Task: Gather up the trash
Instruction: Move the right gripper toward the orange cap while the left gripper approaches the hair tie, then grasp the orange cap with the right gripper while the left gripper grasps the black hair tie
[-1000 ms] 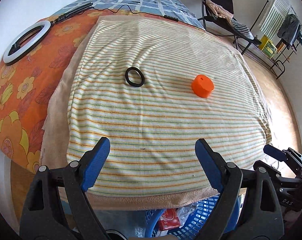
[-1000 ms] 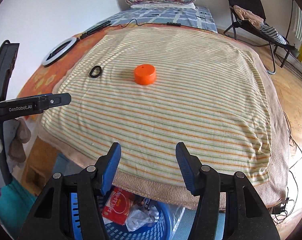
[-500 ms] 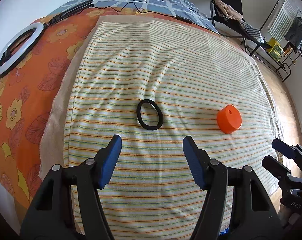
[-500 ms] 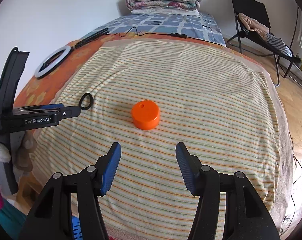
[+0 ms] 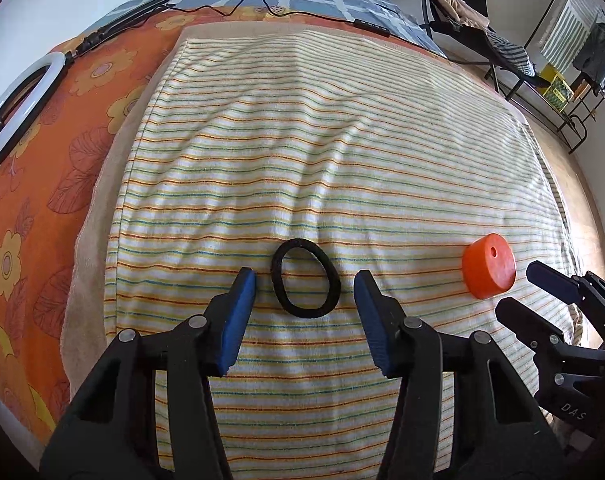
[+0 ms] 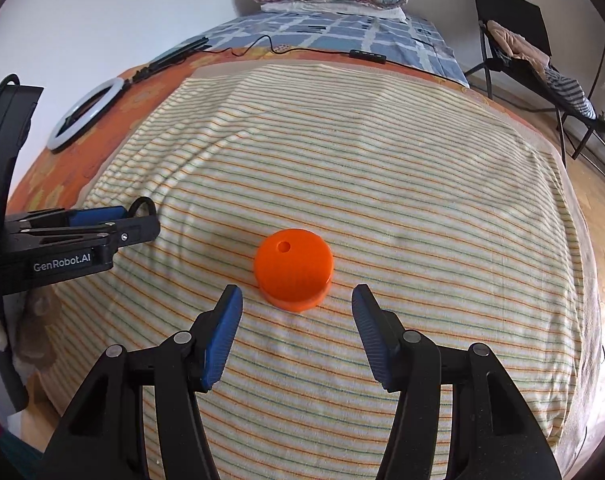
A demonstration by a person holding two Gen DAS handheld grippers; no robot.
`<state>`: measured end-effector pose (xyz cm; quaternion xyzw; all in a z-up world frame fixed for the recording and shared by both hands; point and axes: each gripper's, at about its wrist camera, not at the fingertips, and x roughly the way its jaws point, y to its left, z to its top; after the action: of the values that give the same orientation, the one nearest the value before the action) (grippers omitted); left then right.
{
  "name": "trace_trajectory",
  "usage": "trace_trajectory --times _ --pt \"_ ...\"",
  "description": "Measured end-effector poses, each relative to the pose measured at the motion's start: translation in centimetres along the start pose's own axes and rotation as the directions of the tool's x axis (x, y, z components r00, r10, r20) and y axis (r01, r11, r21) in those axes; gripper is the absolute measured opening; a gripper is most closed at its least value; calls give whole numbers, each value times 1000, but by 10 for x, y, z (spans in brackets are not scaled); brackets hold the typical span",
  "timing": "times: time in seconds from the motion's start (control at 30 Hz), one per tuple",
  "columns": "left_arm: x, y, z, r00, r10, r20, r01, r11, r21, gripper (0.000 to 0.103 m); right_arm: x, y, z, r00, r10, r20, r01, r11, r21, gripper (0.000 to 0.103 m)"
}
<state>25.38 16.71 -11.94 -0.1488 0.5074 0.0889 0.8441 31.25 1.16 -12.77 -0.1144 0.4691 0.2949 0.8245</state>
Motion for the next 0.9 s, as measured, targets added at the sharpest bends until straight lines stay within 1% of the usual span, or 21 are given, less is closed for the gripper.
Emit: trace_trajectory --times 0.13,0.2,0.27,0.3,0.33,0.4,0.47,0.5,0.53,0.67,0.9 --pt "1 -3 2 1000 11 8 -11 1000 16 51 9 3 5 1000 5 -9 -5 1000 -3 56" --pt "2 -3 2 999 35 13 -35 999 24 40 12 6 6 1000 -1 -10 1 1000 -15 56" --pt "2 0 3 999 37 17 -37 999 23 35 15 7 8 1000 -18 -8 18 1000 -24 56" --pt "1 1 3 999 37 17 -38 999 19 30 16 8 9 1000 -24 -9 24 999 -25 56" --pt "1 3 4 999 37 19 -37 999 14 26 17 8 9 1000 -27 -9 27 999 -23 56" --pt "-1 7 4 999 26 21 -26 1000 2 12 19 7 10 1000 -21 -10 21 1000 -16 56" --pt "-4 10 4 1000 17 25 -17 1000 -10 10 20 6 9 1000 -24 -10 24 1000 -1 55" --pt "-5 11 4 999 17 28 -17 1000 -13 9 20 6 9 1000 -23 -8 23 1000 11 46" --pt "-6 12 4 999 18 31 -18 1000 -14 7 20 5 8 1000 -17 -11 17 1000 23 44" --pt "-13 13 3 999 13 45 -12 1000 -19 6 14 6 6 1000 -7 8 6 999 33 44" --pt "-34 14 -2 997 -4 76 8 999 -45 5 -10 5 2 999 5 44 -7 1000 26 44"
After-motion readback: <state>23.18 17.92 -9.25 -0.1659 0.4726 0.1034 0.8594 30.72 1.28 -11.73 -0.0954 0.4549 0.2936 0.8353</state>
